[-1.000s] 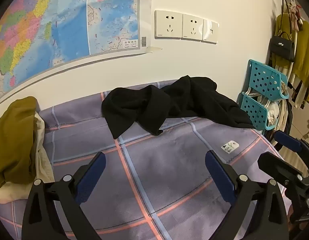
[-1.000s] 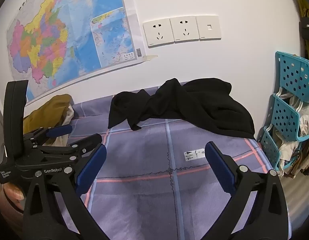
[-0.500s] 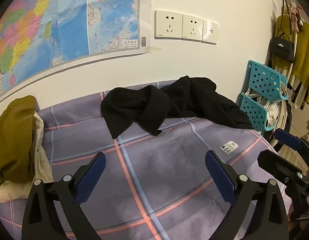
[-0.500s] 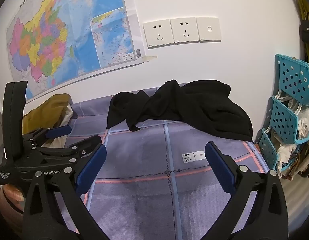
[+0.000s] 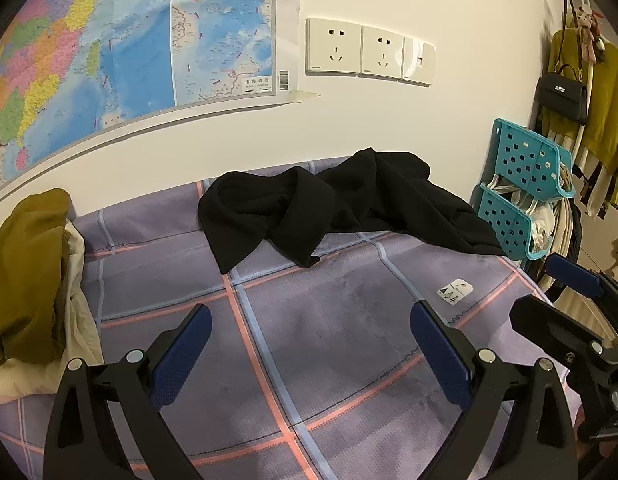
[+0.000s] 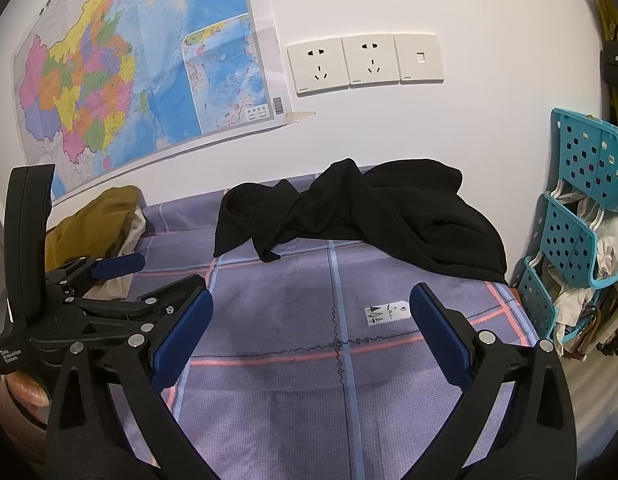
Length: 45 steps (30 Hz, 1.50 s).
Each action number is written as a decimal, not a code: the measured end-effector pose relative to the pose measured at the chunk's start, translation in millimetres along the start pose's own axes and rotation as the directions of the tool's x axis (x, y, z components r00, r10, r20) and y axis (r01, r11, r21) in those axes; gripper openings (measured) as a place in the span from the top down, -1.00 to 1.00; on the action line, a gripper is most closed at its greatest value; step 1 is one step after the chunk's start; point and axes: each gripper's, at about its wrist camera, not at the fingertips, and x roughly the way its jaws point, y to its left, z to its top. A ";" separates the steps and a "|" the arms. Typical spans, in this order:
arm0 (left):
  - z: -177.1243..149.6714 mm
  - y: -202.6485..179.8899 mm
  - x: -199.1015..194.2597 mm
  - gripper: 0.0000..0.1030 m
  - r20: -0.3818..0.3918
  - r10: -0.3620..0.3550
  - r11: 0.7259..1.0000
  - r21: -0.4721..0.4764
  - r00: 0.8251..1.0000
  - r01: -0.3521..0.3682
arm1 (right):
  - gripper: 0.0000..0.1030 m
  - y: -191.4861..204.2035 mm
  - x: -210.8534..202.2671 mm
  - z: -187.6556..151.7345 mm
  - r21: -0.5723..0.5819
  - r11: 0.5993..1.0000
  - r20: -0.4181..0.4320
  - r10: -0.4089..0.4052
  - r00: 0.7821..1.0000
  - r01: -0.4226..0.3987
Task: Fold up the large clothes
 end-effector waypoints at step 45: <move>5.6 6.7 10.4 -0.87 -0.023 0.001 1.000 -0.022 1.000 -0.001 | -0.89 4.6 13.1 3.8 -0.017 1.000 -0.019 0.001 1.000 -0.002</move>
